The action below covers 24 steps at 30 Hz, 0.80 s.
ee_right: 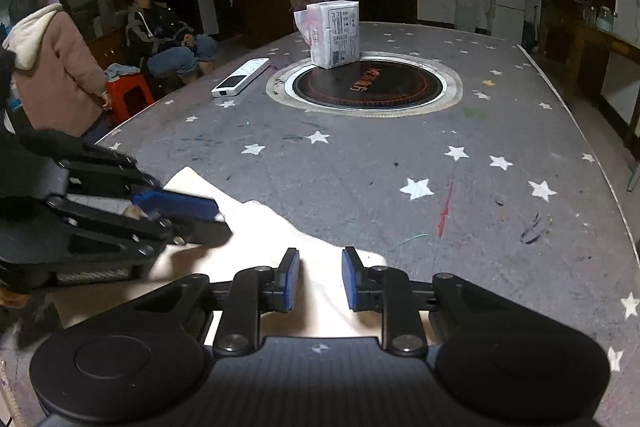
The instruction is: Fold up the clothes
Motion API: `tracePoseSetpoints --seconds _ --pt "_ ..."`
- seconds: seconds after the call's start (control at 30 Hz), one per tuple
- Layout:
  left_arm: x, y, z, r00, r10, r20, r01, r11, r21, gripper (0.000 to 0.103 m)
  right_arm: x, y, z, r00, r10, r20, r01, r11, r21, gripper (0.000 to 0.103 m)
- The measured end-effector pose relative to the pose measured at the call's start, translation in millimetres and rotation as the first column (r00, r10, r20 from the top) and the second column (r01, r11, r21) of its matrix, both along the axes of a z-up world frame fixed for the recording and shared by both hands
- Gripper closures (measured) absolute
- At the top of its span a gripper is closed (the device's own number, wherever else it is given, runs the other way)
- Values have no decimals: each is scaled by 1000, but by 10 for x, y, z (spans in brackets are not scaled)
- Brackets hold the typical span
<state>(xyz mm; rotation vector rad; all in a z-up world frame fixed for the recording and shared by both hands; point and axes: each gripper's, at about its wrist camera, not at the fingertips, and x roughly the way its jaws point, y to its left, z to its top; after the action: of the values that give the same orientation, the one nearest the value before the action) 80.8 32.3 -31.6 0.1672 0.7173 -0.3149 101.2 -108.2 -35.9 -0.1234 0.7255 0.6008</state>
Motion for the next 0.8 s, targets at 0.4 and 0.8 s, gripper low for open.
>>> tracePoseSetpoints --seconds 0.4,0.8 --pt "-19 -54 -31 1000 7 23 -8 999 34 83 -696 -402 108 997 36 65 -32 998 -61 81" --pt "-14 -55 -48 999 19 28 -20 999 33 82 -510 -718 38 994 -108 18 109 993 -41 81"
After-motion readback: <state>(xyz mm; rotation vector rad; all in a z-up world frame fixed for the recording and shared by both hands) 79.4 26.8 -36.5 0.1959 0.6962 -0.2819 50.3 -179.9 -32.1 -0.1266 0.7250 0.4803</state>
